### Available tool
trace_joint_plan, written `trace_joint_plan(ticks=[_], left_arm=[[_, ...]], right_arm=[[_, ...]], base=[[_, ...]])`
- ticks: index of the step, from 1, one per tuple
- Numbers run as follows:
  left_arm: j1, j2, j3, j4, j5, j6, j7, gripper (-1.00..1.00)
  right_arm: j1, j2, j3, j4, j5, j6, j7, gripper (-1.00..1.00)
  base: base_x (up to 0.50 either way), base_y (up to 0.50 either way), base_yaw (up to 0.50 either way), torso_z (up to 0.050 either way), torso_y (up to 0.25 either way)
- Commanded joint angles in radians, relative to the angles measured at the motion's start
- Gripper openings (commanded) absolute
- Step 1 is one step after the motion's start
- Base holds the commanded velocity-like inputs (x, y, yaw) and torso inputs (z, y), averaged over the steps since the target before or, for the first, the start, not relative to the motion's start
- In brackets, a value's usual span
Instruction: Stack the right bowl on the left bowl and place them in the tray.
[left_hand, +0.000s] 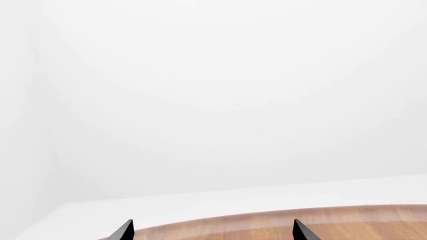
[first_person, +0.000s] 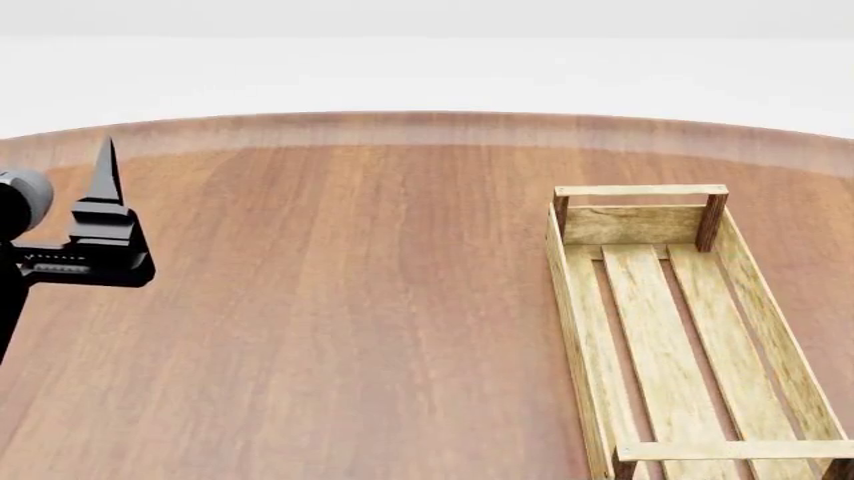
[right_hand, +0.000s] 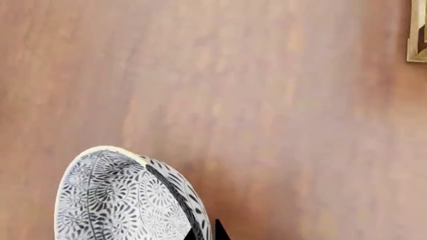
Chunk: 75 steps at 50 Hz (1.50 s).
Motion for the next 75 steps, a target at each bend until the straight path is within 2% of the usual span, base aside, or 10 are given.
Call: trace_joint_plan(ticks=[1, 23, 37, 51, 75], left_arm=[[-0.003, -0.003, 0.003, 0.001, -0.003, 0.0, -0.003, 1.0], [-0.003, -0.005, 0.007, -0.006, -0.01, 0.007, -0.008, 1.0], [-0.001, -0.007, 0.009, -0.005, -0.015, 0.009, -0.011, 1.0], [-0.008, -0.009, 0.013, -0.008, -0.019, 0.009, -0.015, 1.0], [-0.035, -0.012, 0.02, -0.001, -0.032, -0.011, -0.022, 1.0]], right_arm=[[0.021, 0.013, 0.043, -0.076, 0.053, -0.012, 0.005, -1.0], [0.171, -0.017, 0.089, -0.049, 0.12, 0.009, 0.042, -1.0], [0.238, -0.049, 0.054, 0.018, 0.065, -0.018, 0.002, -1.0], [0.367, -0.131, 0.008, 0.17, -0.006, -0.064, -0.079, -1.0], [0.575, -0.342, -0.139, 0.422, -0.101, -0.094, -0.261, -1.0]], base=[[0.0, 0.0, 0.0, 0.0, 0.0], [0.0, 0.0, 0.0, 0.0, 0.0], [0.0, 0.0, 0.0, 0.0, 0.0], [0.0, 0.0, 0.0, 0.0, 0.0], [0.0, 0.0, 0.0, 0.0, 0.0]])
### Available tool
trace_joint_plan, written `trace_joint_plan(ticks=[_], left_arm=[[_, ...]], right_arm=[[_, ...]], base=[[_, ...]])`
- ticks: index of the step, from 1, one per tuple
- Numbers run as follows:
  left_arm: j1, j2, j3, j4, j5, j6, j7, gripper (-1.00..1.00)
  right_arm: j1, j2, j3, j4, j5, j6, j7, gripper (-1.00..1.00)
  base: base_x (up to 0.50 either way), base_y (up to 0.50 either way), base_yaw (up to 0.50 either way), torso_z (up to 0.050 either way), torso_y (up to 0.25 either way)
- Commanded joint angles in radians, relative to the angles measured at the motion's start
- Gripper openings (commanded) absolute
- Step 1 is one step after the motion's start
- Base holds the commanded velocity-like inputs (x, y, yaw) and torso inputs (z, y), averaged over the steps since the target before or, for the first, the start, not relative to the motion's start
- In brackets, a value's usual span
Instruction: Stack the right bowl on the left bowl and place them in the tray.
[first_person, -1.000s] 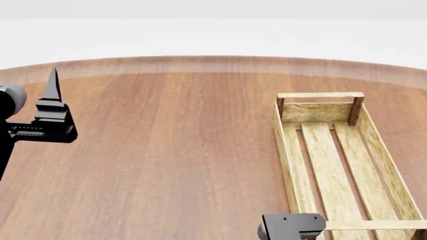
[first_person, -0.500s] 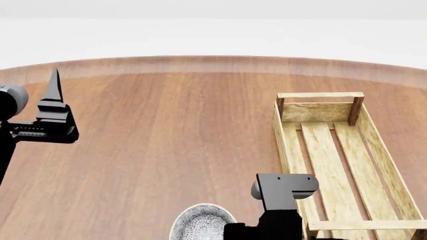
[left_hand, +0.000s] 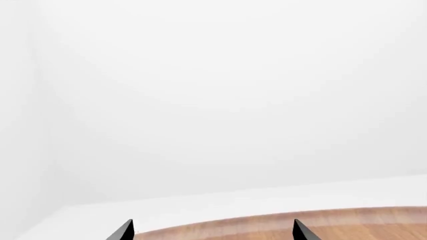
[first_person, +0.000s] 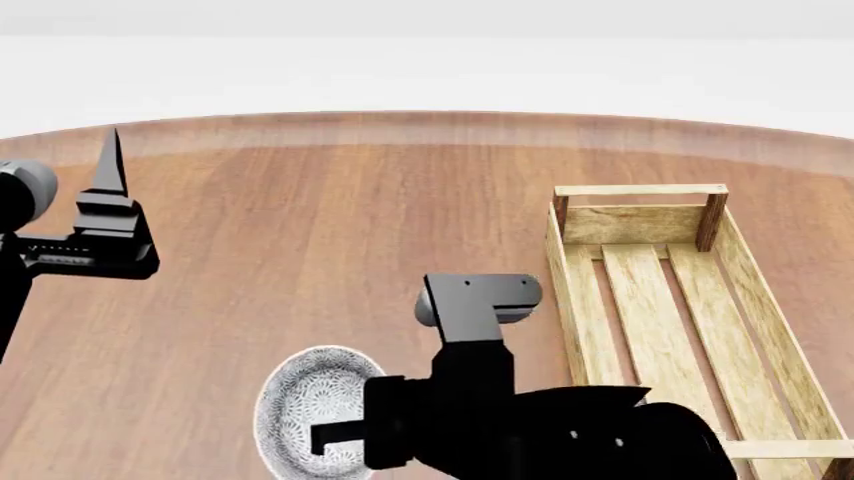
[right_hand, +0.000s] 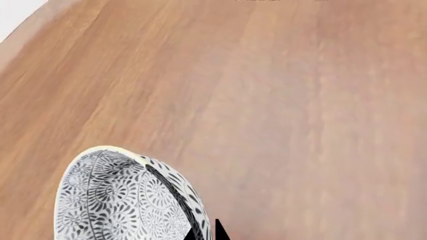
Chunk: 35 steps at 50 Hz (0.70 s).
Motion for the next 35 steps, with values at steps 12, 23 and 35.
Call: trace_joint_plan(ticks=[12, 23, 35], left_arm=[[-0.017, -0.001, 0.008, 0.005, -0.01, -0.012, -0.007, 1.0], [-0.02, -0.002, 0.01, 0.007, -0.015, -0.016, -0.01, 1.0], [-0.029, -0.007, 0.017, 0.019, -0.019, -0.031, -0.017, 1.0]], right_arm=[[0.145, -0.187, -0.09, 0.178, -0.025, -0.018, -0.112, -1.0], [0.168, -0.253, -0.106, 0.137, 0.079, 0.027, -0.086, -1.0], [0.164, -0.255, -0.315, 0.095, 0.248, -0.066, -0.083, -1.0]], base=[[0.0, 0.0, 0.0, 0.0, 0.0], [0.0, 0.0, 0.0, 0.0, 0.001], [0.0, 0.0, 0.0, 0.0, 0.0]])
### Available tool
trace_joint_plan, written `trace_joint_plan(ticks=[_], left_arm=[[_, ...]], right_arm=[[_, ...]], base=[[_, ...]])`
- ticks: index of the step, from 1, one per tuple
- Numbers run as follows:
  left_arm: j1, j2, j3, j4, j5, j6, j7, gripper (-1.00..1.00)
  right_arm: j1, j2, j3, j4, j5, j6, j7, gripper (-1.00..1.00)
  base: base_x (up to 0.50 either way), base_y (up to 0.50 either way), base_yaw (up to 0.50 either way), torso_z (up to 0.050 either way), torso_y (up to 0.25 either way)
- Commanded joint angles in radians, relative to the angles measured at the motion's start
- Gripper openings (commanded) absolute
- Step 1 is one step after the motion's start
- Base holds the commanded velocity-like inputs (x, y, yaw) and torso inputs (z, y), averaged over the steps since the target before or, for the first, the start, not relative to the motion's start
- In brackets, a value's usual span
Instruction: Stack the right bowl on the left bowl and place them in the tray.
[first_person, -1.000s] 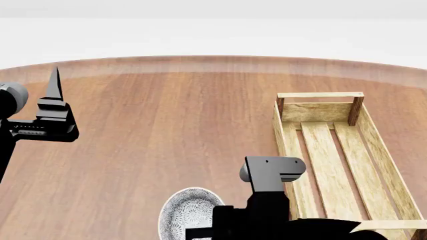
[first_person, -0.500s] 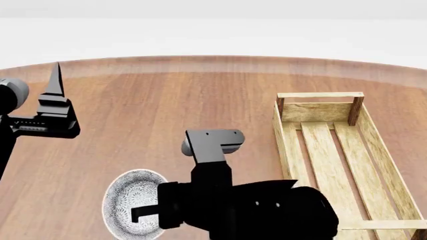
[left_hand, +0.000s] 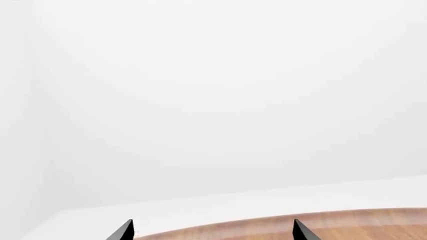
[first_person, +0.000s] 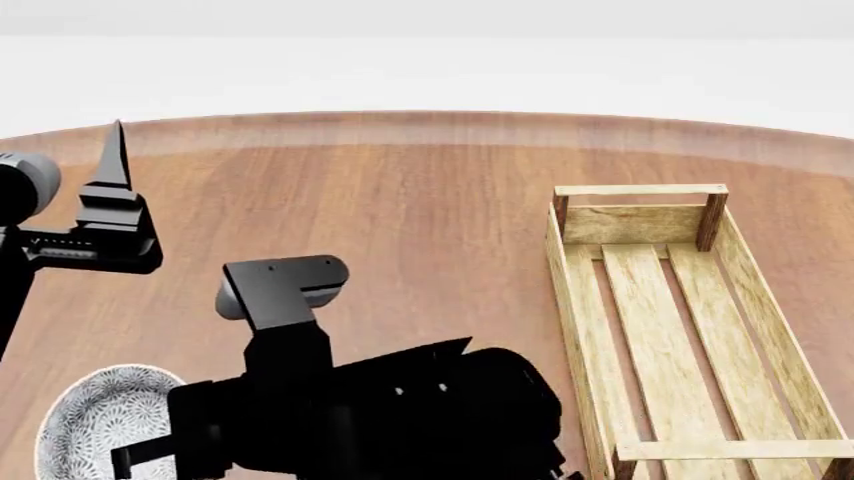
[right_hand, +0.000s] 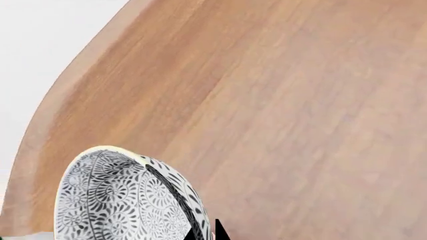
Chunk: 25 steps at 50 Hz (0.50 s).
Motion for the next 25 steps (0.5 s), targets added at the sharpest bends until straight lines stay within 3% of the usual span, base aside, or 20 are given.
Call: trace_joint_plan(ticks=[1, 25], left_arm=[[-0.006, -0.004, 0.005, 0.011, -0.004, -0.014, -0.007, 1.0], [-0.009, -0.012, -0.002, 0.022, -0.017, -0.022, -0.015, 1.0]], right_arm=[[0.01, -0.022, -0.144, -0.045, 0.141, -0.054, -0.001, -1.0], [0.001, -0.012, -0.327, -0.116, 0.227, -0.102, -0.02, -1.0]], base=[[0.0, 0.0, 0.0, 0.0, 0.0], [0.0, 0.0, 0.0, 0.0, 0.0]])
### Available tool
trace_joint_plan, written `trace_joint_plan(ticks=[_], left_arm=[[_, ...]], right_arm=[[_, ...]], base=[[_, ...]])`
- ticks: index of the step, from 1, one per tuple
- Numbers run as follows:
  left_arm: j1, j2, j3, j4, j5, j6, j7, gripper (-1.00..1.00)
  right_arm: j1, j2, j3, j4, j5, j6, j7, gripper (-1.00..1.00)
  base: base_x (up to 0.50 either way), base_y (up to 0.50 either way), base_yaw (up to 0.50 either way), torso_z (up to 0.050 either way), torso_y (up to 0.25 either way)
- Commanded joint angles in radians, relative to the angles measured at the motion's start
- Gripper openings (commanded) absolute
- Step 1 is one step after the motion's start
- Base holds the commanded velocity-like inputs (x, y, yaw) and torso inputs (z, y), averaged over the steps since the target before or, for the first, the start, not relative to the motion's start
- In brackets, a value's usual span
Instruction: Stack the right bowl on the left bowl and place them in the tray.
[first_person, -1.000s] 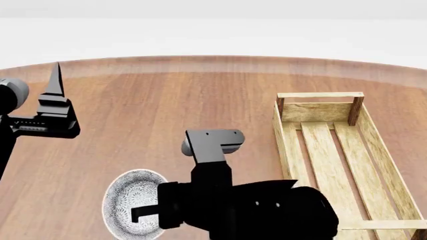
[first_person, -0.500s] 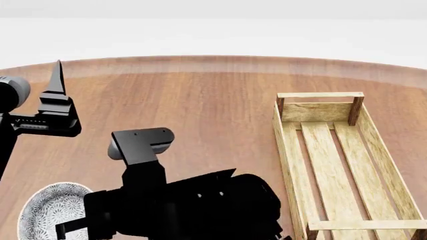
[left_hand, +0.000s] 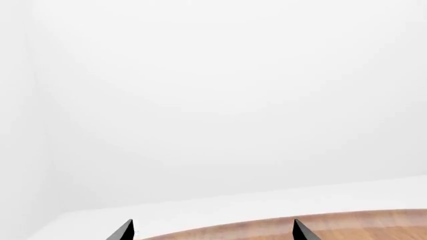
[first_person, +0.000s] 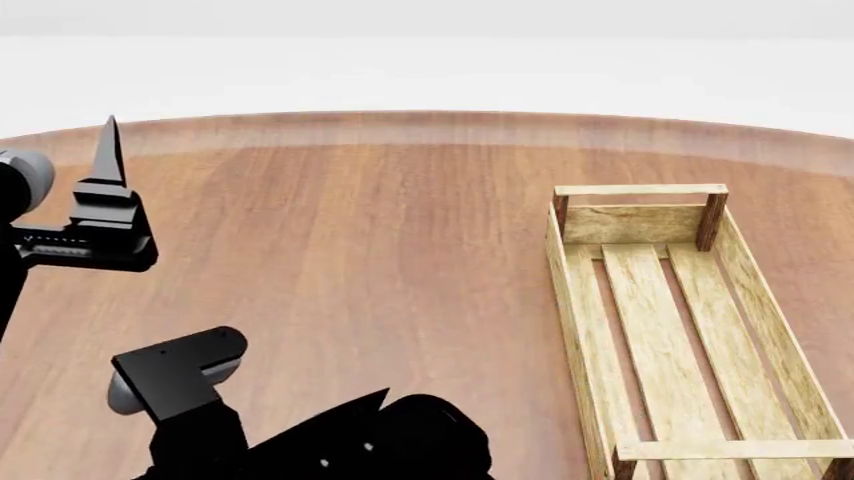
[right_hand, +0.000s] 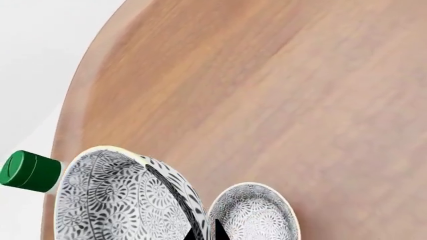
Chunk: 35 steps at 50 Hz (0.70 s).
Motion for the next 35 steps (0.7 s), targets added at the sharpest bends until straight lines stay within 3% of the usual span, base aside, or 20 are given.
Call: trace_joint_plan(ticks=[1, 21, 35], left_arm=[[0.001, -0.003, -0.002, 0.001, -0.005, 0.002, -0.002, 1.0], [0.005, -0.01, 0.001, 0.006, -0.027, -0.01, 0.005, 1.0], [0.007, -0.019, 0.011, 0.015, -0.023, 0.003, 0.003, 1.0]], right_arm=[[0.01, -0.001, -0.062, -0.007, 0.037, -0.03, -0.022, -1.0], [0.022, 0.015, -0.097, 0.012, 0.057, -0.074, -0.013, -1.0], [0.025, 0.021, -0.114, 0.013, 0.07, -0.09, -0.01, -1.0]], base=[[0.0, 0.0, 0.0, 0.0, 0.0], [0.0, 0.0, 0.0, 0.0, 0.0], [0.0, 0.0, 0.0, 0.0, -0.238]])
